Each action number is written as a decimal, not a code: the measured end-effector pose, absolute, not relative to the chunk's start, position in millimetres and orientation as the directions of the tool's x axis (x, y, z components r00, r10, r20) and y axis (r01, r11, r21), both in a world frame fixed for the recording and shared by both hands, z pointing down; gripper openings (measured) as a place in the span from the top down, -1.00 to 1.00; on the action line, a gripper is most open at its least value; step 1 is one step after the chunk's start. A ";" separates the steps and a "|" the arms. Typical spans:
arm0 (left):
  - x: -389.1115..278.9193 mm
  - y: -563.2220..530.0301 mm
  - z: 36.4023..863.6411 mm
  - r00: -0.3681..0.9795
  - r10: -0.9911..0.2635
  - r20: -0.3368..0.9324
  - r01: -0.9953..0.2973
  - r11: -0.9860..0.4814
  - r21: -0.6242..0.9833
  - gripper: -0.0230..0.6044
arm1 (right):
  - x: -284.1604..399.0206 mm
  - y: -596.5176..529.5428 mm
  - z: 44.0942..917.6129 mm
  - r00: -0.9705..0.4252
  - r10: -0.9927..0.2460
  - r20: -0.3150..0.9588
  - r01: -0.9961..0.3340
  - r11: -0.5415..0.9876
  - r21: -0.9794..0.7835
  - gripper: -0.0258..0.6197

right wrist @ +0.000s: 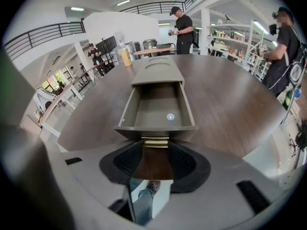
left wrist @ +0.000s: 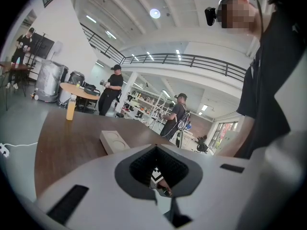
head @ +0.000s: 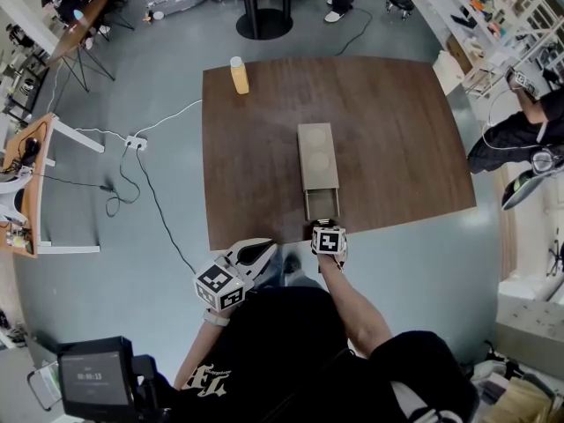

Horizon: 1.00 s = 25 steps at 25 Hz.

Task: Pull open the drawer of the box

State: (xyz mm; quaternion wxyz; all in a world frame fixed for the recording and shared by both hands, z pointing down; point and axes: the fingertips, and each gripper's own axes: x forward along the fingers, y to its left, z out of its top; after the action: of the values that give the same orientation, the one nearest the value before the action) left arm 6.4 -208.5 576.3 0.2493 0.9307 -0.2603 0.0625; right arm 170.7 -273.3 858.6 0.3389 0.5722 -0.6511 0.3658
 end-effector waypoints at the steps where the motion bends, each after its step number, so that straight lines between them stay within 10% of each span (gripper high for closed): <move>1: 6.5 -206.9 576.8 0.856 -0.455 0.246 -0.517 -0.740 0.431 0.93 | 171.4 -271.4 859.2 -0.115 -0.495 0.861 -0.993 0.076 -0.089 0.44; 25: 20.8 -167.7 575.0 0.864 -0.459 0.209 -0.503 -0.758 0.415 0.93 | 197.1 -217.1 816.7 -0.218 -0.544 0.810 -0.975 0.077 -0.210 0.41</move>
State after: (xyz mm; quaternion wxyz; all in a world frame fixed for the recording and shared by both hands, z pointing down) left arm 20.8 -167.7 575.0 0.2345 0.9364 -0.2567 0.0473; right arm 197.1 -217.1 816.7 0.2794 0.5594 -0.6787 0.3851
